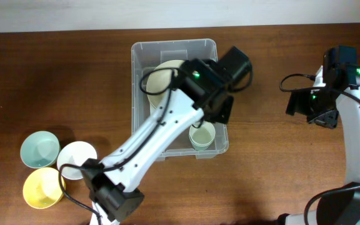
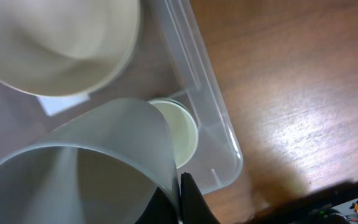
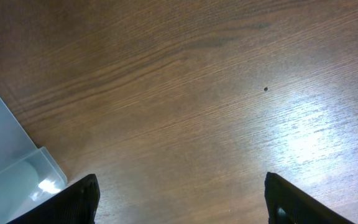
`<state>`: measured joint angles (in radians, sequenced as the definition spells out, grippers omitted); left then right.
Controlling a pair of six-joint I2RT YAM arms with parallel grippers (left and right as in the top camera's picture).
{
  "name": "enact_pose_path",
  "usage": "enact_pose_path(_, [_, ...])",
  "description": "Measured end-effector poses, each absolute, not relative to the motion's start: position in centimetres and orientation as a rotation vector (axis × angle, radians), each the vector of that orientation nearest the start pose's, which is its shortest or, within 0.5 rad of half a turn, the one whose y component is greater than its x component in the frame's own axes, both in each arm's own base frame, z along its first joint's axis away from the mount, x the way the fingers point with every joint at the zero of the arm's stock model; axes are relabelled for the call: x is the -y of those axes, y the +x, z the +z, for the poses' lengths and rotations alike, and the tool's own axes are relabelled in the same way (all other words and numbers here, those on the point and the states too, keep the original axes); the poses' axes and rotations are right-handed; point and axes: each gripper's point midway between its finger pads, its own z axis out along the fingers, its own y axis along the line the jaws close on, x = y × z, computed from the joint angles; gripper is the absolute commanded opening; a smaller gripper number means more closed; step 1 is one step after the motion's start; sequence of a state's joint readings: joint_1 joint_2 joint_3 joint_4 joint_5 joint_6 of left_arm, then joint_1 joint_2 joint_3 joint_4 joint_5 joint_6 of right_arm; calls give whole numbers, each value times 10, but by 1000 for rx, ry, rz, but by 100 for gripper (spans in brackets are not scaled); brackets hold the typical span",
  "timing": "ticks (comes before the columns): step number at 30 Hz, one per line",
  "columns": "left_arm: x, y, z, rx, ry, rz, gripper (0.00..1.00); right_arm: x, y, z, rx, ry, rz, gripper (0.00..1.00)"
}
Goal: Pack container
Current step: 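Lower the clear cup into the bin onto the cream cup, then move the left gripper to the white bowl and grasp its rim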
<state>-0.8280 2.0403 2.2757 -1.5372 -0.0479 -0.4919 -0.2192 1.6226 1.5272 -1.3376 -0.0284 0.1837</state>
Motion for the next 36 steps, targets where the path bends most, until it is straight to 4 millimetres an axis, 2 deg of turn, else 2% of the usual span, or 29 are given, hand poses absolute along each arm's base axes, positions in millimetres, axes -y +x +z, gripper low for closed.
enact_pose_path(5, [318,283,193,-2933,511,-162,0,64,310,170,-2943,599,39,80])
enact_pose_path(8, [319,282,181,-2949,515,-155,4,64,310,170,-2943,599,39,80])
enact_pose_path(9, [319,282,179,-2954,515,-152,25,64,310,170,-2943,599,39,80])
enact_pose_path(10, [318,281,175,-2964,513,-145,39,64,310,170,-2943,598,40,80])
enact_pose_path(11, [318,281,174,-2967,513,-143,52,64,310,170,-2943,598,40,80])
enact_pose_path(12, [317,280,173,-2968,513,-141,57,64,311,170,-2943,599,39,80])
enact_pose_path(15, [318,280,173,-2970,500,-146,63,64,310,170,-2943,599,39,80])
enact_pose_path(19, [316,281,173,-2972,499,-138,64,64,310,170,-2943,598,39,81])
enact_pose_path(21, [308,282,175,-2979,488,-99,65,64,310,170,-2943,599,39,80])
enact_pose_path(25, [279,302,196,-2948,395,-10,66,64,310,170,-2943,598,39,81])
enact_pose_path(27, [255,318,211,-2924,301,12,67,64,310,170,-2943,598,39,80])
enact_pose_path(29, [213,333,230,-2908,148,40,67,64,310,170,-2943,598,40,81])
enact_pose_path(33, [126,347,268,-2849,-157,63,68,64,310,170,-2943,598,39,81])
enact_pose_path(36, [59,343,296,-2757,-400,69,70,64,310,170,-2944,598,39,81])
